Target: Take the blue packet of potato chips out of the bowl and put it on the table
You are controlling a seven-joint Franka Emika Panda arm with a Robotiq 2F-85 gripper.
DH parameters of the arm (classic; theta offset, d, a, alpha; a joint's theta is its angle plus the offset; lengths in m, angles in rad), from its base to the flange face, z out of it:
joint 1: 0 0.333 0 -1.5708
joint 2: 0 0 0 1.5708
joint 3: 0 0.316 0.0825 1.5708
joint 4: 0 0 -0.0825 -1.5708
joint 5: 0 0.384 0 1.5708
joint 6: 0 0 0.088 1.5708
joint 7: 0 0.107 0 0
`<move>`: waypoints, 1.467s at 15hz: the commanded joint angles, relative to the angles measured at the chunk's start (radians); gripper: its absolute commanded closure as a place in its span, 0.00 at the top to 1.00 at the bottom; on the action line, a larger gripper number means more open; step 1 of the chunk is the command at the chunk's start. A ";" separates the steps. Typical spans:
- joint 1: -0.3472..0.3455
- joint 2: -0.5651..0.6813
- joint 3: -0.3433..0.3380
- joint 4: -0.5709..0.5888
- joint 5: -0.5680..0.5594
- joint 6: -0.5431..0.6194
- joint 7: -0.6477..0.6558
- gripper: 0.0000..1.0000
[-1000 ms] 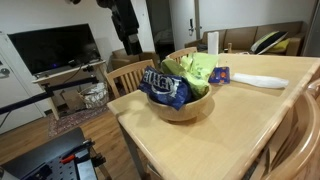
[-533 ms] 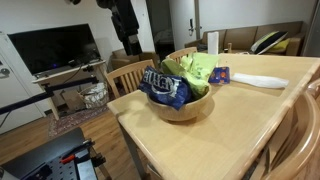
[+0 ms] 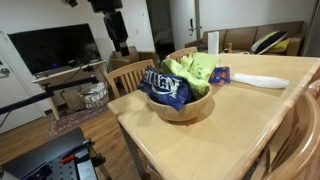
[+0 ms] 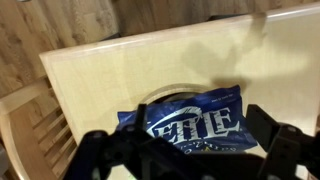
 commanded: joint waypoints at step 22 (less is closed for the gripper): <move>-0.011 0.499 0.054 0.251 -0.190 0.220 0.794 1.00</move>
